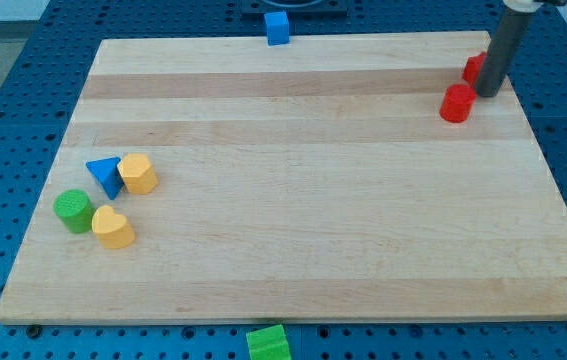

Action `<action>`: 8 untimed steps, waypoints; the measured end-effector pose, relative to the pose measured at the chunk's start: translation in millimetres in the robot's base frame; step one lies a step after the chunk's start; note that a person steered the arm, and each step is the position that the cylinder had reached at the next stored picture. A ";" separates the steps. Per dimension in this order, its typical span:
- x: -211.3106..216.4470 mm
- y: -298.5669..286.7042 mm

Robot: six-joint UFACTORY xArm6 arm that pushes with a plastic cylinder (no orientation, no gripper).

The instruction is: Move the red blocks vertical to each other

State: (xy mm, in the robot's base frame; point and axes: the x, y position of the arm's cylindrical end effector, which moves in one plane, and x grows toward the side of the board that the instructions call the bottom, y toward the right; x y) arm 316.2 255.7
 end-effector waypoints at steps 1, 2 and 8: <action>14.1 20.8; -31.3 40.3; 28.1 -81.5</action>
